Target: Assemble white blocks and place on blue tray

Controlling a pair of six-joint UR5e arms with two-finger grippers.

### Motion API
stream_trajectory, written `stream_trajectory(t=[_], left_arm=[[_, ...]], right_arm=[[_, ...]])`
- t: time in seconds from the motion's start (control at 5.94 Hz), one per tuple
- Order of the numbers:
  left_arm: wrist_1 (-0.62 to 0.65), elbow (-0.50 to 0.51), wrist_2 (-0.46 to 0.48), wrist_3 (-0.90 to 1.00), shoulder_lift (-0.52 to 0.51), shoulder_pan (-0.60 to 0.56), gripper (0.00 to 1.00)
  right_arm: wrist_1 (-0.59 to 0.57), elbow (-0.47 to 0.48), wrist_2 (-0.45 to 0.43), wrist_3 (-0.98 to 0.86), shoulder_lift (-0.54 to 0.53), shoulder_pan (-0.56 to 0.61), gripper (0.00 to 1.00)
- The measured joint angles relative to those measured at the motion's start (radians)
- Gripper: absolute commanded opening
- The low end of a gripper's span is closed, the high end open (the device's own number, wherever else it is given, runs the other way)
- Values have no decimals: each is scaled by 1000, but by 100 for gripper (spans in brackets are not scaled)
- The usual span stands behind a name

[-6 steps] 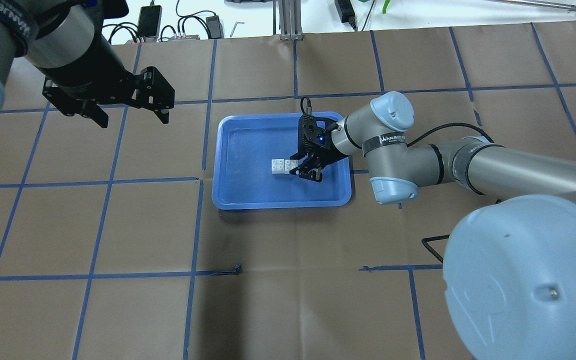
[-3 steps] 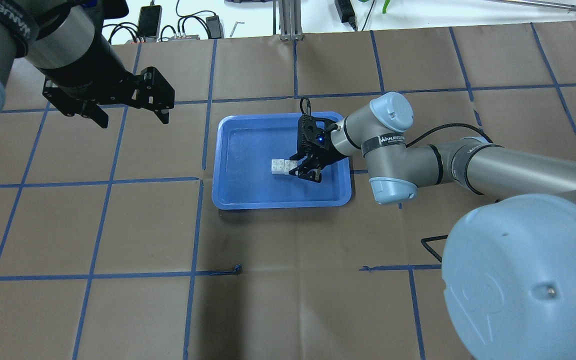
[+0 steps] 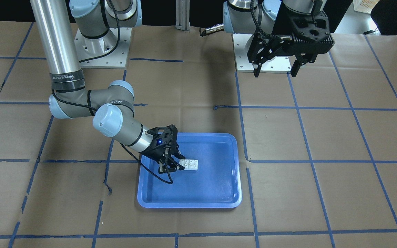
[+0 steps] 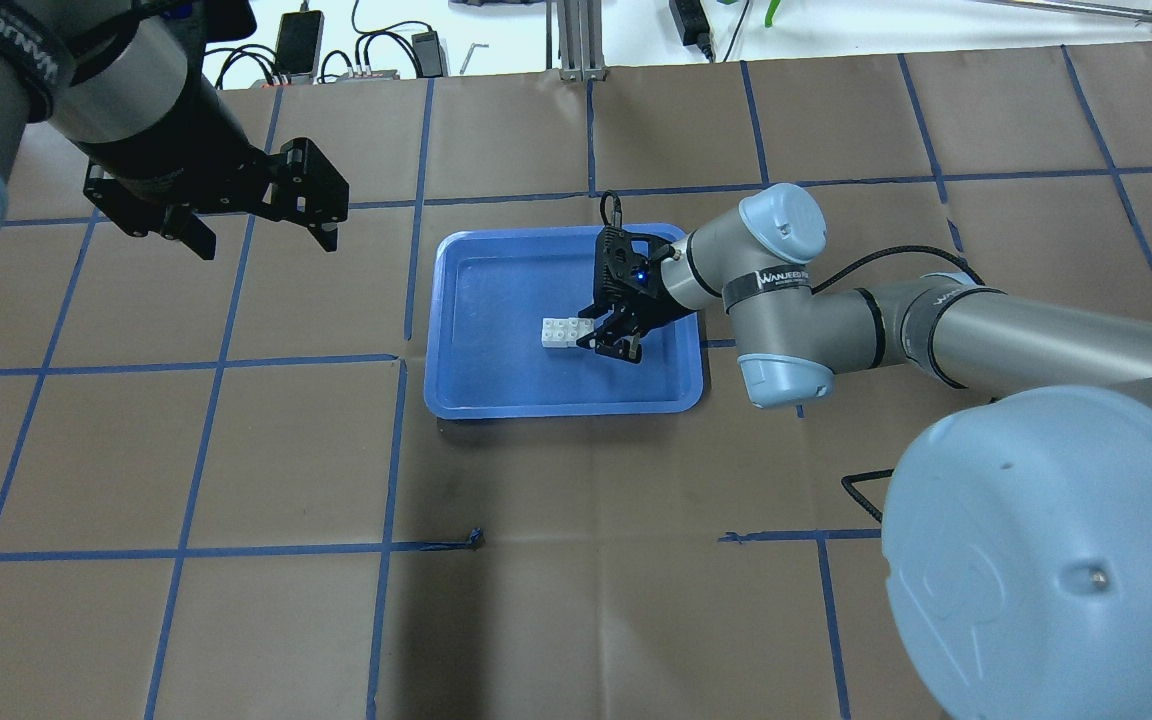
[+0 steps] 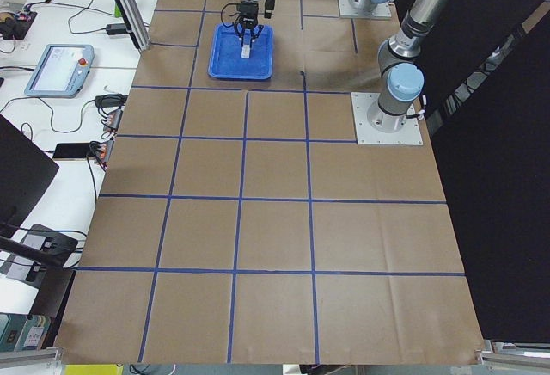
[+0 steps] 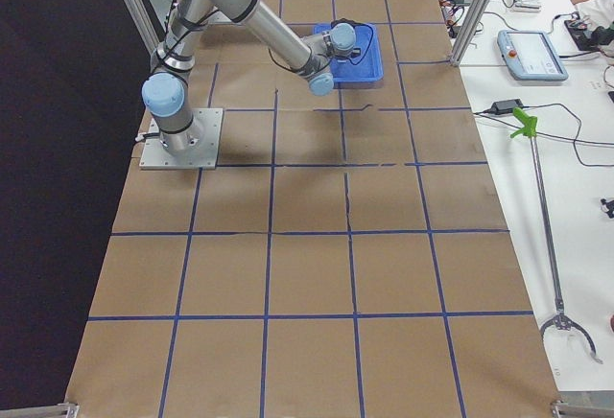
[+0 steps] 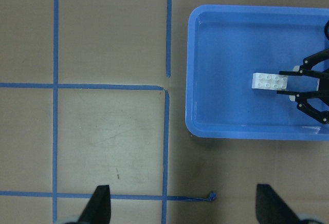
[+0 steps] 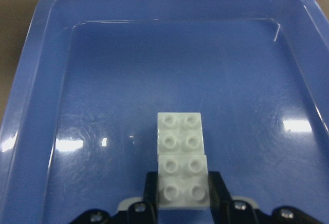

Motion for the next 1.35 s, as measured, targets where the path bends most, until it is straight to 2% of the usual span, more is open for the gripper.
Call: stream_trajectory(t=[0.17, 1.18, 1.35], left_arm=[[1, -2, 0, 0, 1, 0, 99], [4, -14, -2, 0, 2, -2, 99], [4, -14, -2, 0, 2, -2, 99]], right_arm=[[0, 0, 1, 7, 0, 0, 50], [0, -5, 9, 26, 4, 0, 52], [0, -10, 8, 27, 6, 0, 94]])
